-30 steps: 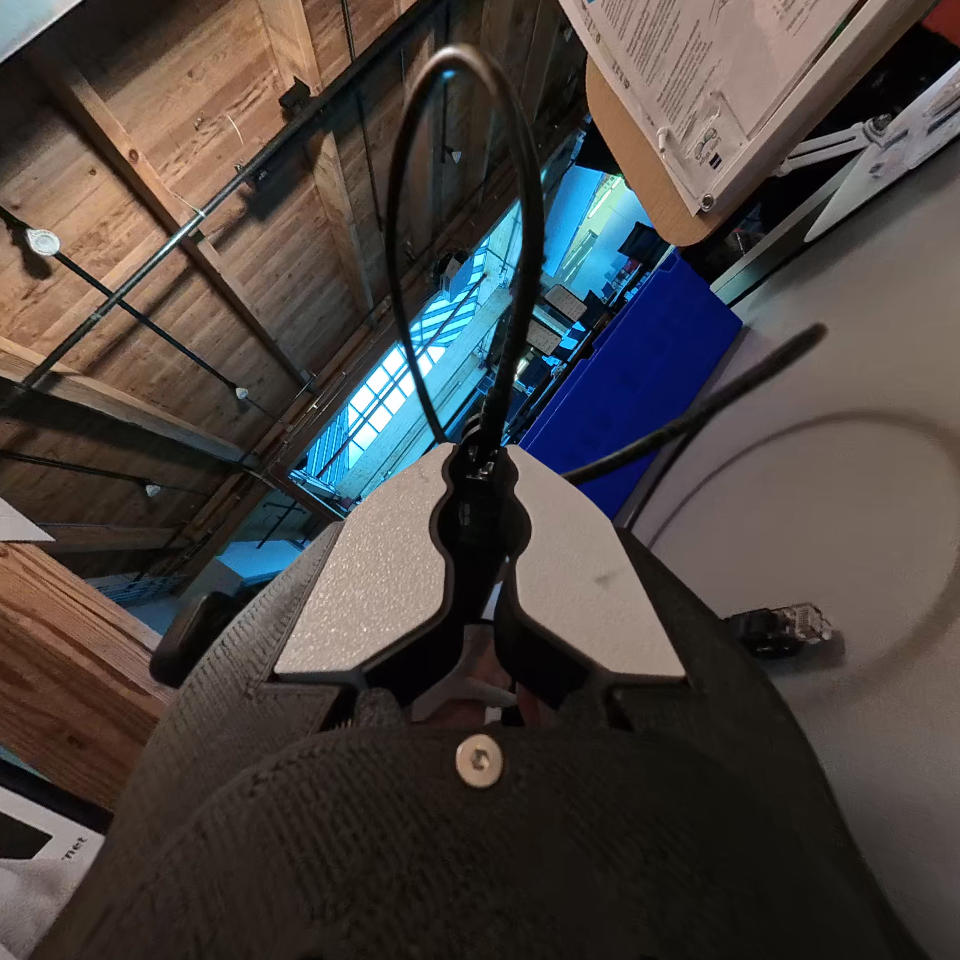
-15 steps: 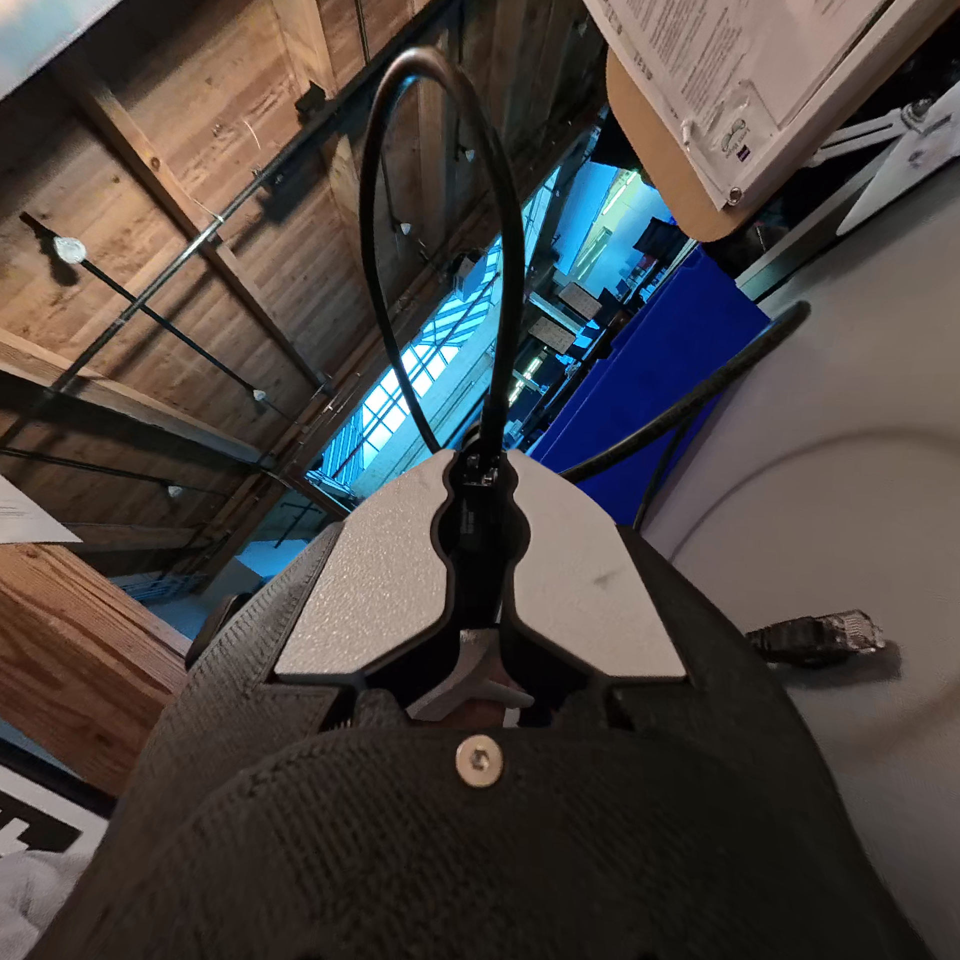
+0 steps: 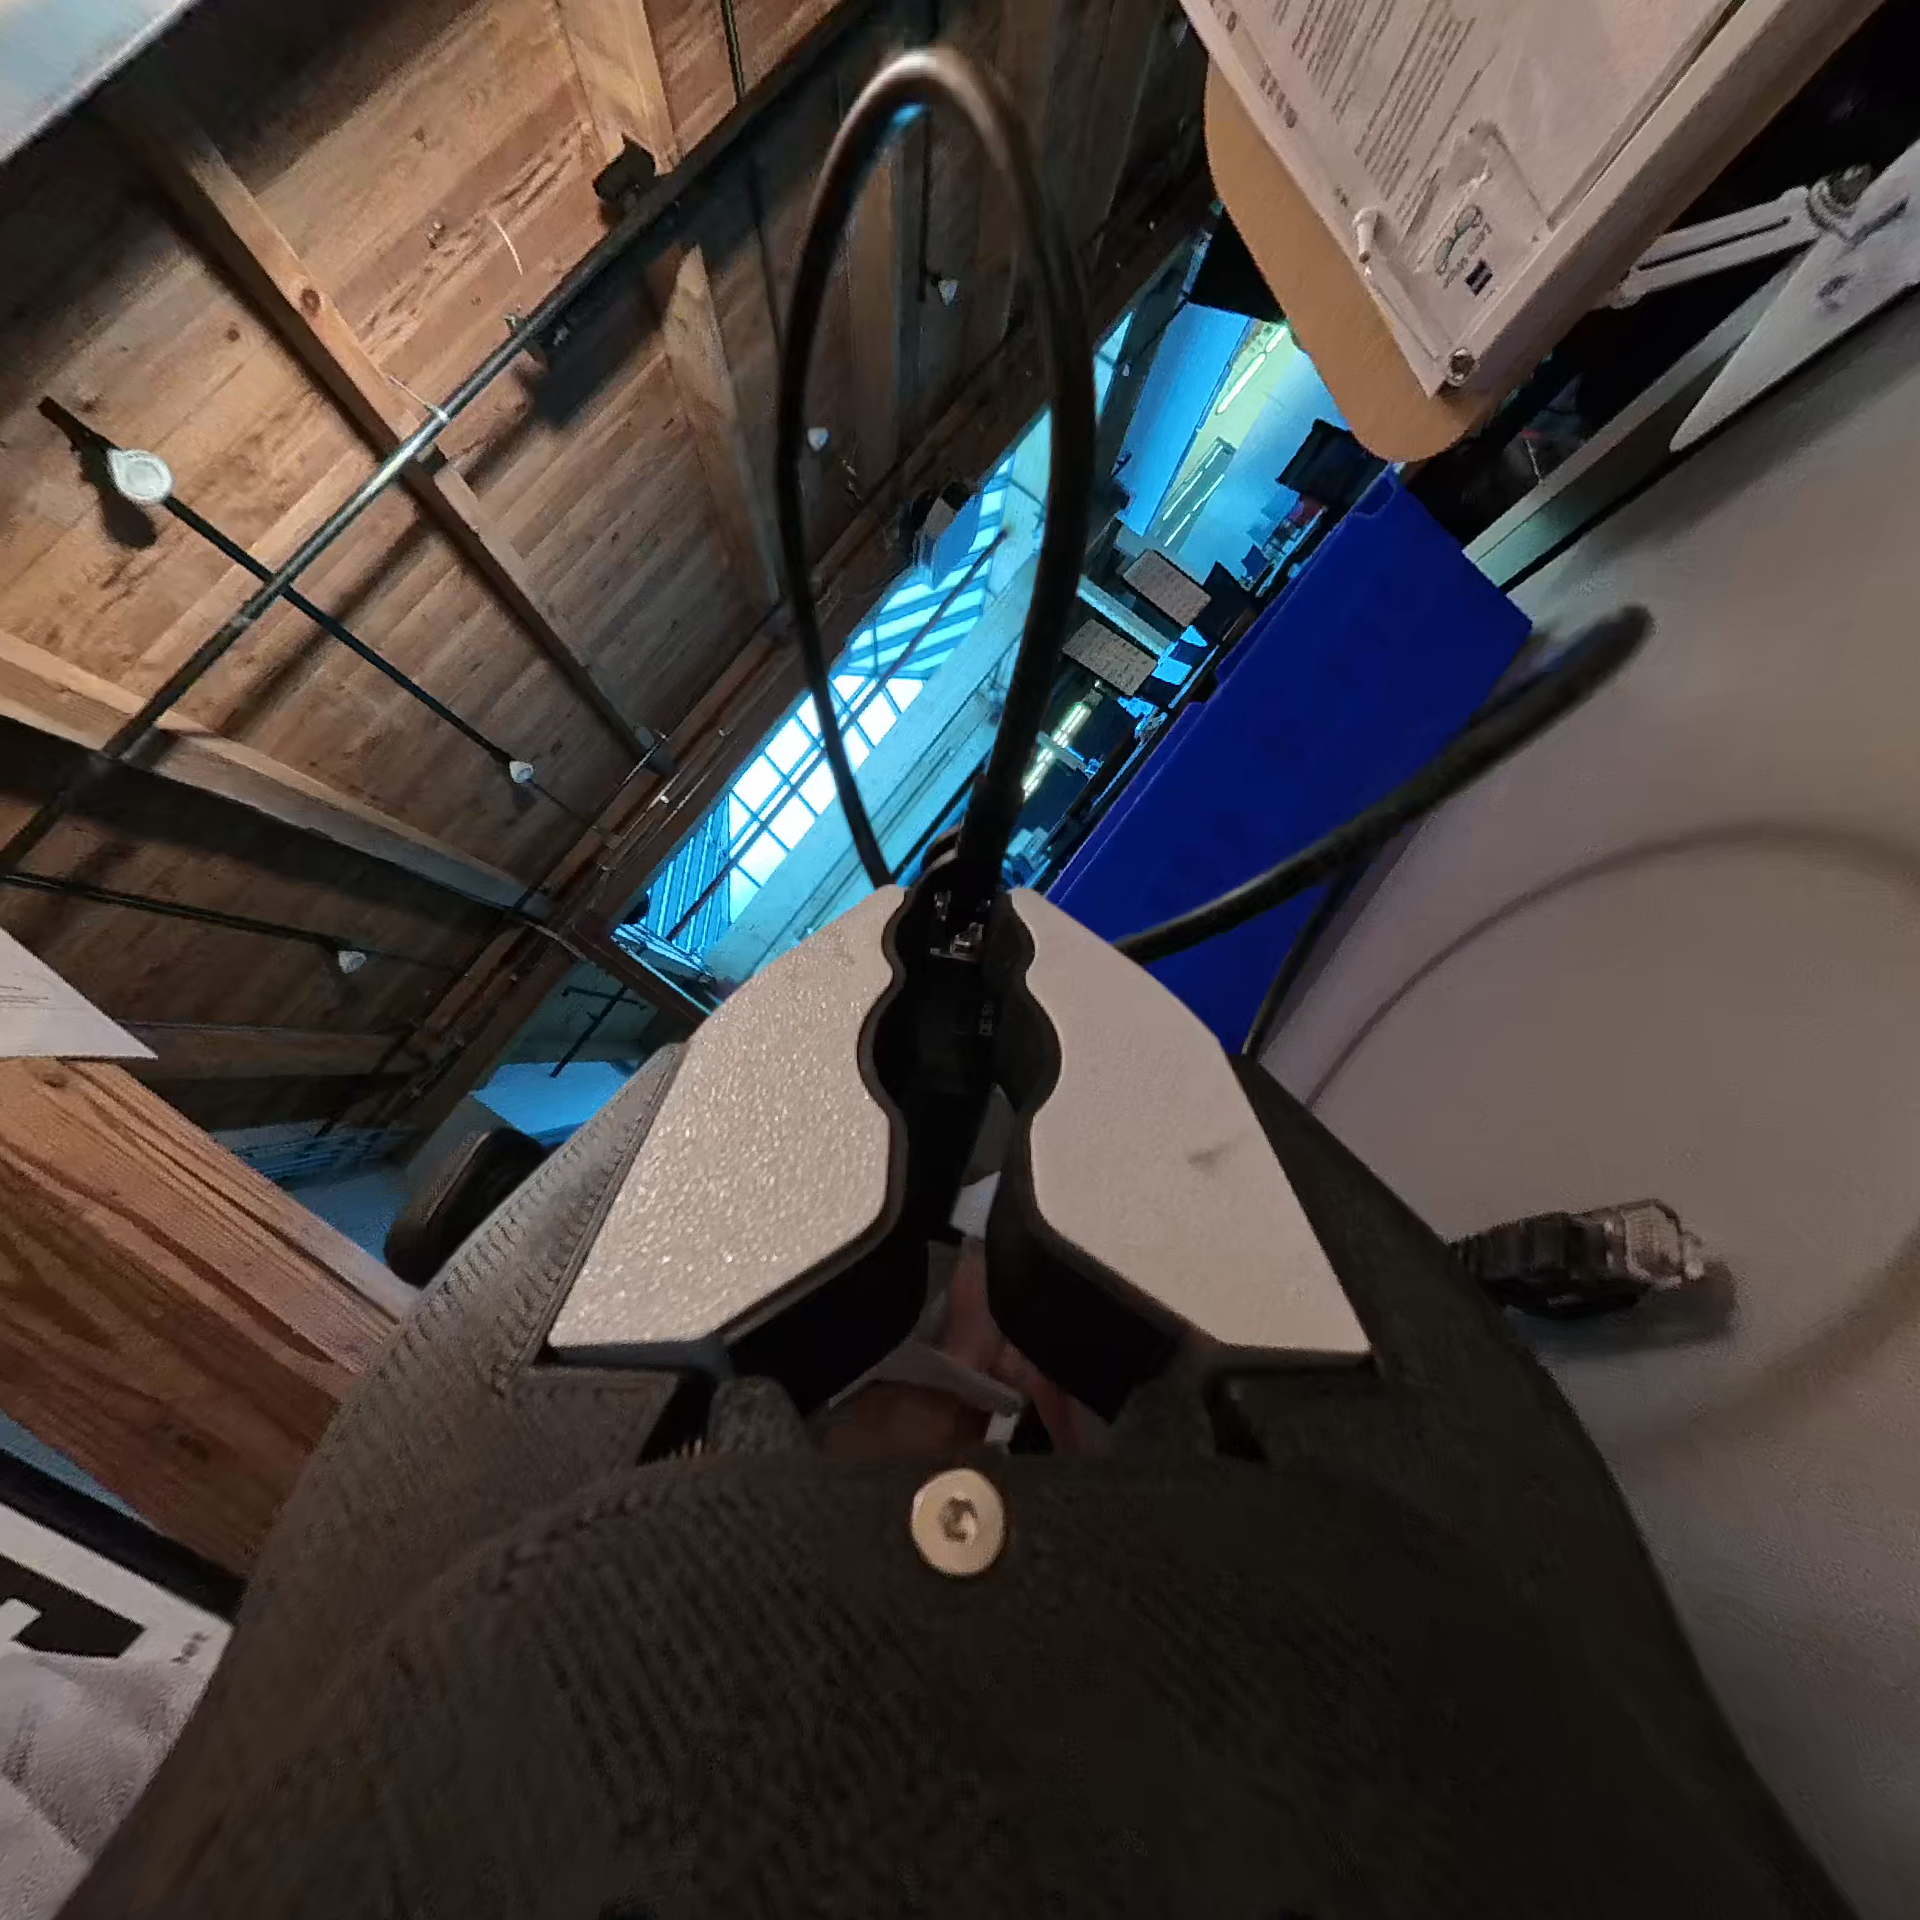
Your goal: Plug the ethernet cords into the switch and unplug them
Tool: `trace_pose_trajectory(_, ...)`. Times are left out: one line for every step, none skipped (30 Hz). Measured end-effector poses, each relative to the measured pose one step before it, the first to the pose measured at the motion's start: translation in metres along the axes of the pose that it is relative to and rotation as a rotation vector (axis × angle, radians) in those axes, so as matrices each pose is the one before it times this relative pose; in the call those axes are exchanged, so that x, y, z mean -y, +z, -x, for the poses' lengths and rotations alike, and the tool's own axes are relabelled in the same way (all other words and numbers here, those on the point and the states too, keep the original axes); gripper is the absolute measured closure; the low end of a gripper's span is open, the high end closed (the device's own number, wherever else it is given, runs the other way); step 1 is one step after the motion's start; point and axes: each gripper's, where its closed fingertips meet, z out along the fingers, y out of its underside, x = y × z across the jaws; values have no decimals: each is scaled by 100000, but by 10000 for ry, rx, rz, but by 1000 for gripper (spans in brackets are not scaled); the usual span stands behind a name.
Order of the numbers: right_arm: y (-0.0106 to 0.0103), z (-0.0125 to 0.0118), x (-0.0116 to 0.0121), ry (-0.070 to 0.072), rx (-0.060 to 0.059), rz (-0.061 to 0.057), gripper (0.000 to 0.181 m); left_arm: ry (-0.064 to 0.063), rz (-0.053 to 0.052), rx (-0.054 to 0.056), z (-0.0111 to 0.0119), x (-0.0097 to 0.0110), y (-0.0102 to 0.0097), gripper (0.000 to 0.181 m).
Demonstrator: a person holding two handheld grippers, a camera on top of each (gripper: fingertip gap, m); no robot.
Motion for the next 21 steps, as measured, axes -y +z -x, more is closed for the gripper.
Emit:
trace_pose_trajectory(196,60,104,-144,9,25,169,-325,-50,-57,129,130,-20,122)
trace_pose_trajectory(215,92,64,-96,-54,15,169,-335,-95,28,113,181,-24,122)
trace_pose_trajectory(221,252,9,-261,82,110,169,410,5,288,204,6,-28,122)
trace_pose_trajectory(207,212,-20,-72,161,63,168,1232,132,559,330,-44,-70,122)
trace_pose_trajectory(85,113,31,115,181,-31,168,1185,217,500,332,20,-95,122)
trace_pose_trajectory(33,177,68,10,153,-133,168,454,103,206,152,125,-58,122)
trace_pose_trajectory(86,125,-47,-26,30,14,167,141,-35,134,93,150,-75,122)
trace_pose_trajectory(72,126,-54,-166,31,39,167,180,-49,193,78,-11,-67,122)
trace_pose_trajectory(-33,-70,14,-91,-18,31,168,-253,-107,-13,-46,27,-21,122)
trace_pose_trajectory(-120,-258,64,-89,-166,-27,168,-1124,-91,-436,-264,17,76,122)
trace_pose_trajectory(-42,-186,50,-18,-68,10,168,-1304,-92,-451,-249,35,100,122)
trace_pose_trajectory(-39,-163,16,-48,-80,14,168,-514,-24,-73,-76,-101,104,122)
trace_pose_trajectory(-55,-86,5,-74,-7,24,168,9,63,43,-47,-132,90,122)
trace_pose_trajectory(-63,-76,10,17,-18,24,168,-25,46,-59,-31,-36,25,122)
trace_pose_trajectory(30,14,-20,-200,-7,38,168,260,84,36,22,-74,1,122)
trace_pose_trajectory(41,22,-95,-24,55,182,168,692,147,239,128,-80,-46,122)
trace_pose_trajectory(17,32,62,30,-5,14,168,569,145,174,129,-64,-53,122)
trace_pose_trajectory(74,338,162,147,151,-195,168,36,-56,-54,62,142,-38,122)
trace_pose_trajectory(92,439,-9,414,280,28,169,-195,-258,-156,73,276,-179,122)
trace_pose_trajectory(37,215,-157,397,74,308,169,31,-199,-142,95,125,-263,122)
trace_pose_trajectory(-5,148,-92,-79,-90,143,169,143,-84,-111,72,12,-191,122)
